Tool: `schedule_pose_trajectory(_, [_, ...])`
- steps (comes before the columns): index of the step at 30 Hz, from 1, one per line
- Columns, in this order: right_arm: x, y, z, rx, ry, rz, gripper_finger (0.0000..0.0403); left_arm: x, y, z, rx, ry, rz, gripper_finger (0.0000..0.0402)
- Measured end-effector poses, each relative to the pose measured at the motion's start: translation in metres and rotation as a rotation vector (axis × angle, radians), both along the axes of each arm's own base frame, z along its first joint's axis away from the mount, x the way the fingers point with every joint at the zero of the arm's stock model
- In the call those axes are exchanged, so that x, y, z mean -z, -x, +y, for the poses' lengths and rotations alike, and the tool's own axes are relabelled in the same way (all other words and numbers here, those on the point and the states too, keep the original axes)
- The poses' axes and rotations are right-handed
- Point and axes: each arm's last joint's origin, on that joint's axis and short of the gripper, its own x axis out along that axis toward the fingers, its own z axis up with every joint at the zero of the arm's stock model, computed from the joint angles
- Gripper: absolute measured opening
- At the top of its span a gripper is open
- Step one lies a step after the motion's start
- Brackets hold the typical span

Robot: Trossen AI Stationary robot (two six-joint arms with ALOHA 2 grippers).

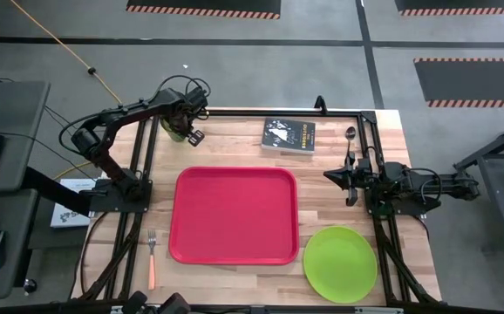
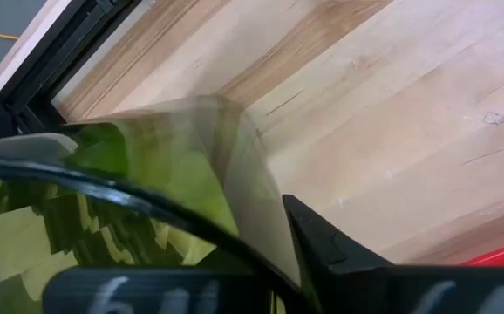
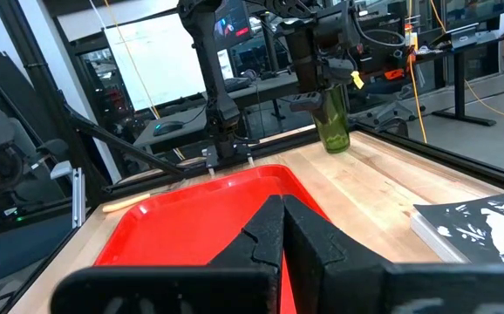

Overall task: Pick and place plate/cup/fork/spoon on tray
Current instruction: Put the green cup on the top left of the red tray

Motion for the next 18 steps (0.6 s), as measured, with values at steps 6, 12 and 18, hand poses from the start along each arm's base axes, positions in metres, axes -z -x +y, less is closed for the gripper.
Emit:
schedule_pose_trajectory(6, [0.000, 0.000, 0.000, 0.000, 0.000, 0.000, 0.0000, -0.003, 0.000, 0.000, 0.026, 0.012, 0.013, 0.0008])
schedule_pose_trajectory(12, [0.000, 0.000, 0.000, 0.000, 0.000, 0.000, 0.0000, -0.037, -0.004, 0.003, 0.042, 0.005, 0.006, 0.0006])
schedule_pose_trajectory(18, [0.000, 0.000, 0.000, 0.000, 0.000, 0.000, 0.0000, -0.082, -0.017, -0.012, 0.147, 0.095, -0.088, 0.0004])
